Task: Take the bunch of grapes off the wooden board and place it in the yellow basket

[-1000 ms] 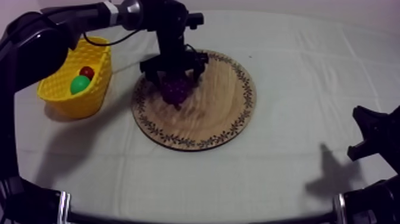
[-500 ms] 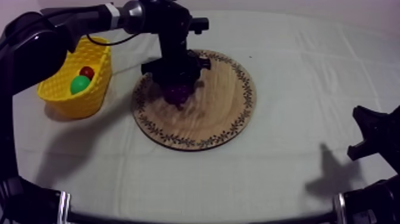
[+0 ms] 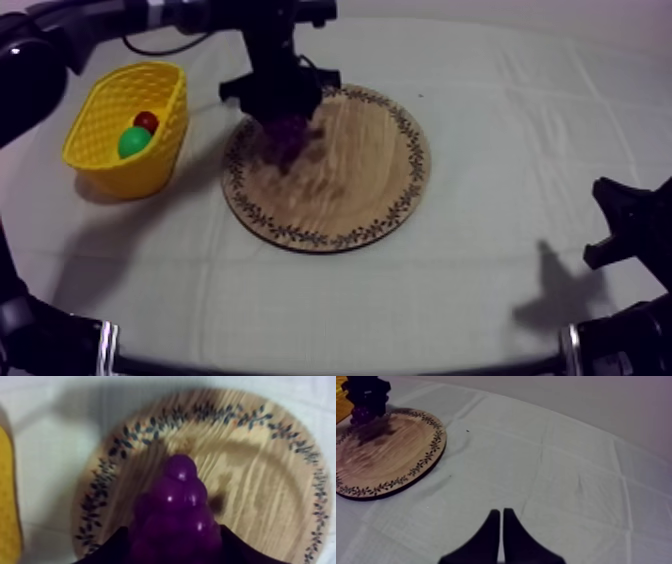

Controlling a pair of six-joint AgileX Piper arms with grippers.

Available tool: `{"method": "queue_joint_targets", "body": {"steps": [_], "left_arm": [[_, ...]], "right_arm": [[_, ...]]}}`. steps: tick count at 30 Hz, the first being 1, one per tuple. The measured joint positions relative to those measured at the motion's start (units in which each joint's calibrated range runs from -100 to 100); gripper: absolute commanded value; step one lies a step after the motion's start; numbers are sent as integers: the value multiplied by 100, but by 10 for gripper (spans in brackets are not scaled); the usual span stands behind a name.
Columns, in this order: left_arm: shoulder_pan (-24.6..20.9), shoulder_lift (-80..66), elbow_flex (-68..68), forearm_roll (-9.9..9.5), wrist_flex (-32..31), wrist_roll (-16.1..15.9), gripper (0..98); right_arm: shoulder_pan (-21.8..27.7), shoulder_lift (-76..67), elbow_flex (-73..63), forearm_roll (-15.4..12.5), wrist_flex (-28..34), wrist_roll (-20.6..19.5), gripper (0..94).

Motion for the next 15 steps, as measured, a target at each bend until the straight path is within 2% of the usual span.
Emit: {"method": "queue_joint_targets", "body": {"steps": [9, 15], "left_arm": [[-219, -1824, 1242, -111, -340, -398, 420], [-456, -3435, 2637, -359, -779, -763, 416]], "right_arm": [[0, 0, 0, 0, 0, 0, 4], [0, 0, 0, 0, 0, 0, 4]]}}
